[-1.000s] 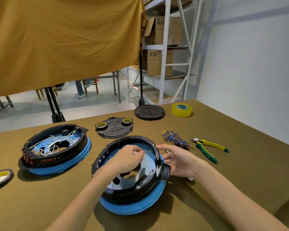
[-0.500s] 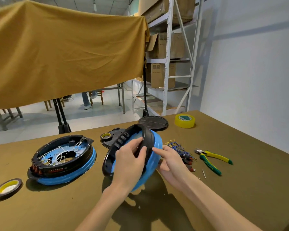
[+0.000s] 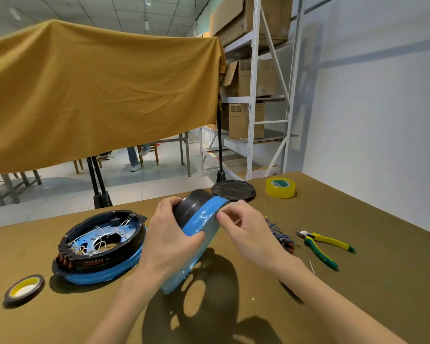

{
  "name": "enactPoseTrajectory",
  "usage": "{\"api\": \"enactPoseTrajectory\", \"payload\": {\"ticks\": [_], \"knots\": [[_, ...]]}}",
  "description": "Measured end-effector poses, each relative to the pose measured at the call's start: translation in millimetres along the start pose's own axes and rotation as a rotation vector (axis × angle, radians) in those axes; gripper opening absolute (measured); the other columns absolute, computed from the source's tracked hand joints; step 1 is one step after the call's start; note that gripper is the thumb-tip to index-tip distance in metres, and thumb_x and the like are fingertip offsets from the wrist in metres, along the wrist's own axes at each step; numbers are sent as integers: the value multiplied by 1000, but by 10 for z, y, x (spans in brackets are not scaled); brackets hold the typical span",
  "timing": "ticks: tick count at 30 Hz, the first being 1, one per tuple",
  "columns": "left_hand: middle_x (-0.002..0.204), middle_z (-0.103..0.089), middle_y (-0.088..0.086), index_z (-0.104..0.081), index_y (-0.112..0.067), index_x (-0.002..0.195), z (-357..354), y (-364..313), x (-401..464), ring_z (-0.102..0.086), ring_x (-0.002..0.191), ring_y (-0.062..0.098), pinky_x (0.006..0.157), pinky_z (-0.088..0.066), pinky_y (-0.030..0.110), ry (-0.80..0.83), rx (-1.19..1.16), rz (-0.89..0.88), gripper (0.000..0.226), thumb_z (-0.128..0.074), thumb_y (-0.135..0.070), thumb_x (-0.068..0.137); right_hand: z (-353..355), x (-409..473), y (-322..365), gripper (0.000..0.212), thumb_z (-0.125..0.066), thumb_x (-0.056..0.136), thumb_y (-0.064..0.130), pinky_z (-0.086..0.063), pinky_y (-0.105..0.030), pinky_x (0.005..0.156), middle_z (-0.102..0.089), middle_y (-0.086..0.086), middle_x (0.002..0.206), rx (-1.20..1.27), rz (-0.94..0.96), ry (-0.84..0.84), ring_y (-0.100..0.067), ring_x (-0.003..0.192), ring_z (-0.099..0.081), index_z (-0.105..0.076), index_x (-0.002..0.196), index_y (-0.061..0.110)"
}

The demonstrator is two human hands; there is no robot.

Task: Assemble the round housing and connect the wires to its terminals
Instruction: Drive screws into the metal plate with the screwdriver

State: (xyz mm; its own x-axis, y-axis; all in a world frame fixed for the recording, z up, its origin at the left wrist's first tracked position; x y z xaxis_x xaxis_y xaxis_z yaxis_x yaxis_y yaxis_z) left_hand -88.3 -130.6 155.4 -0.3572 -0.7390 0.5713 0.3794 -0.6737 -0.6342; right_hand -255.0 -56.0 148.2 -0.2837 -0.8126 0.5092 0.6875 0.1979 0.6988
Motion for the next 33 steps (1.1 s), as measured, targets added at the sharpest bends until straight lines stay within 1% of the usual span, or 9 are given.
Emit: {"api": "enactPoseTrajectory", "payload": {"ticks": [2, 5, 8, 11, 17, 23, 25, 28, 33], "knots": [[104, -60, -14, -53, -28, 119, 107, 106, 88, -62, 93, 1, 73, -50, 14, -35, -82, 92, 58, -85, -25, 70, 170, 42, -163, 18, -64, 98, 27, -48, -23, 87, -59, 5, 110, -111, -7, -145, -4, 100, -56, -63, 115, 21], [91, -70, -13, -64, -26, 101, 167, 325, 152, -68, 76, -1, 60, -51, 14, -5, -366, 299, 32, -73, -29, 70, 181, 23, -679, 59, -67, 95, 39, -45, -37, 105, -45, 0, 135, -211, -276, -60, -16, 123, -48, -42, 144, 18], [66, -63, -1, -59, -18, 71, 5, 516, 54, -57, 55, 19, 52, -44, 23, 156, -603, 494, 13, -62, -29, 65, 91, -105, -1041, 44, -64, 98, 40, -55, -30, 87, -59, 8, 124, -20, -425, 63, -7, 109, -62, -46, 134, 23], [72, -61, 10, -58, -13, 81, -203, 770, -206, -56, 57, 25, 53, -44, 29, 292, -605, 711, 26, -66, -34, 68, 184, -252, -1246, 26, -67, 96, 38, -55, -19, 64, -68, 11, 108, 43, -457, 15, 6, 82, -67, -55, 118, 29], [67, -68, 11, -63, -8, 103, -631, 1149, -610, -67, 59, 26, 55, -52, 29, 357, -592, 971, 36, -64, -39, 85, 123, -464, -1447, 22, -62, 98, 39, -43, -7, 51, -63, 17, 99, -146, -496, 165, 3, 83, -62, -55, 117, 29], [55, -63, 11, -60, -5, 100, -643, 1283, -712, -64, 46, 25, 46, -48, 24, 313, -551, 987, 33, -54, -36, 93, 548, -407, -1617, 32, -51, 104, 31, -35, -30, 53, -54, 13, 50, -233, -551, -22, -6, 49, -48, -70, 86, 13], [58, -64, 12, -59, -5, 102, -640, 1296, -717, -64, 49, 27, 50, -49, 28, 286, -543, 960, 32, -53, -35, 95, 664, -496, -1766, 22, -51, 100, 17, -45, -31, 57, -67, 6, 67, -376, -609, 60, -13, 60, -61, -72, 94, 17], [67, -65, 16, -60, -4, 108, -666, 1309, -733, -65, 59, 32, 58, -49, 34, 263, -553, 955, 35, -53, -35, 95, 742, -681, -1931, 34, -52, 90, 1, -50, -33, 70, -70, -2, 100, -522, -667, 212, -22, 89, -65, -71, 109, 22], [73, -68, 18, -60, -4, 111, -684, 1332, -762, -67, 66, 34, 62, -51, 36, 213, -567, 935, 34, -51, -34, 97, 864, -795, -1985, 29, -62, 87, 8, -54, -39, 82, -62, -2, 105, -620, -653, 231, -25, 100, -59, -58, 107, 29]]}}
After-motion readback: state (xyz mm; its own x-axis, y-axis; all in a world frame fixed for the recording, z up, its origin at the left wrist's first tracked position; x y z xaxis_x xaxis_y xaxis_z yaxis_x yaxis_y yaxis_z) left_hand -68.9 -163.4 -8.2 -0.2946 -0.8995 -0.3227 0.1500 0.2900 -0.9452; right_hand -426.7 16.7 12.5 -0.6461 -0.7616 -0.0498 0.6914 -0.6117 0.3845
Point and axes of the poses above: each hand's wrist, its own x-axis towards the middle knuckle, its own z-axis out of the back of the hand, y = z × x, the point moved 8 cm from there along x, towards the middle knuckle
